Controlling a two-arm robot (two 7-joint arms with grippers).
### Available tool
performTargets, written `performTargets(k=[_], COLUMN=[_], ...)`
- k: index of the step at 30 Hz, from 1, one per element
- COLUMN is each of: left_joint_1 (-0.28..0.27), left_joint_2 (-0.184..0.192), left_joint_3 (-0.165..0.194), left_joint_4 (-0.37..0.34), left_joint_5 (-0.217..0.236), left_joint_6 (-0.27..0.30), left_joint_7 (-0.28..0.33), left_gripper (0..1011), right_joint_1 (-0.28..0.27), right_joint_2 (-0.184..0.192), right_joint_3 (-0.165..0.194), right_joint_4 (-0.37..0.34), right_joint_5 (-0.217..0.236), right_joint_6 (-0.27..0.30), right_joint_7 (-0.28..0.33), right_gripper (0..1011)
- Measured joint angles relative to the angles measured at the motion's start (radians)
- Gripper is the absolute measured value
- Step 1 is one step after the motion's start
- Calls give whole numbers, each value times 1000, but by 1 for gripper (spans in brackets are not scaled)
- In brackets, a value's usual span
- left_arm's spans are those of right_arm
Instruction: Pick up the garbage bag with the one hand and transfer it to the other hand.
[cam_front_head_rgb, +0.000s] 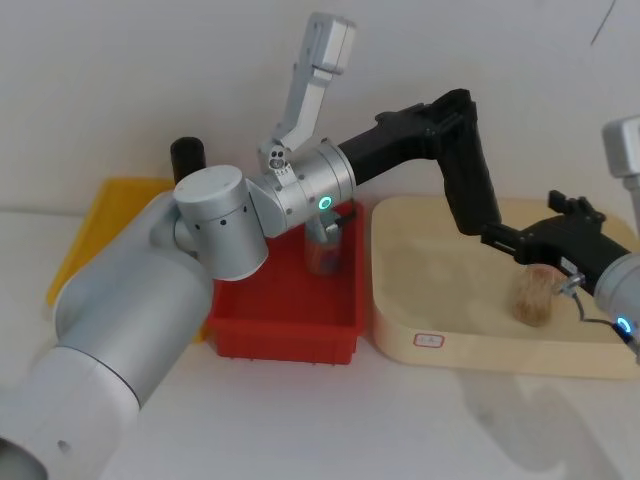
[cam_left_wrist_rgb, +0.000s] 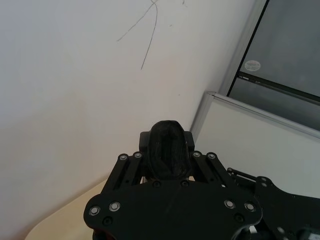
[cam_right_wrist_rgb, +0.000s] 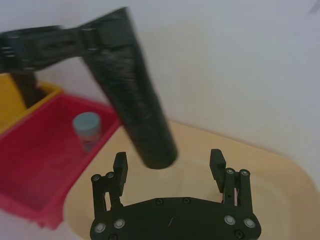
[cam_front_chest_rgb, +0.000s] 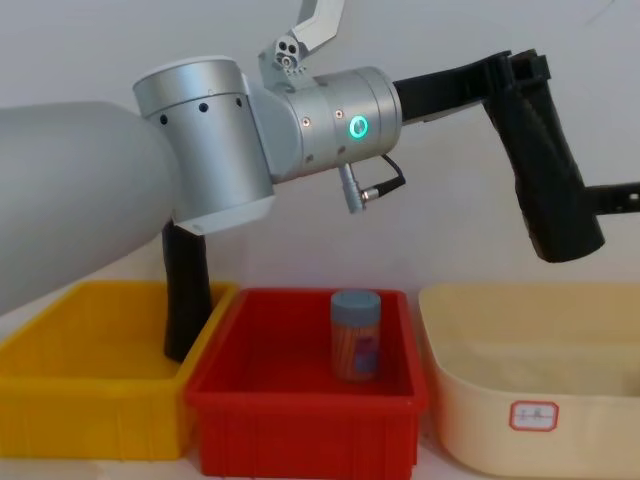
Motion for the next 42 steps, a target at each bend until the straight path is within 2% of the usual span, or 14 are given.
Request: performTargets(k=[2, 9, 26, 34, 42], left_joint_1=[0, 3, 12, 1, -15], left_joint_2=[1, 8, 26, 19, 6], left_joint_3=[2, 8, 15, 19, 24], left_joint_4=[1, 0, -11, -3, 4], left_joint_5=[-1, -6, -22, -27, -33], left_joint_6=[-1, -1, -1, -9, -11], left_joint_7=[-1, -1, -4, -6, -14], left_gripper=[352, 352, 352, 352, 352], right_joint_1=[15, 65, 178, 223, 247], right_joint_2=[11, 24, 11, -3, -18], right_joint_3=[-17, -58, -125, -153, -165], right_joint_4=[-2, 14, 99, 146, 178], right_joint_5=[4, 0, -52, -68, -77], right_joint_6=[18, 54, 103, 111, 111], right_joint_7=[34, 84, 109, 130, 139], right_gripper=[999, 1000, 1000, 1000, 999])
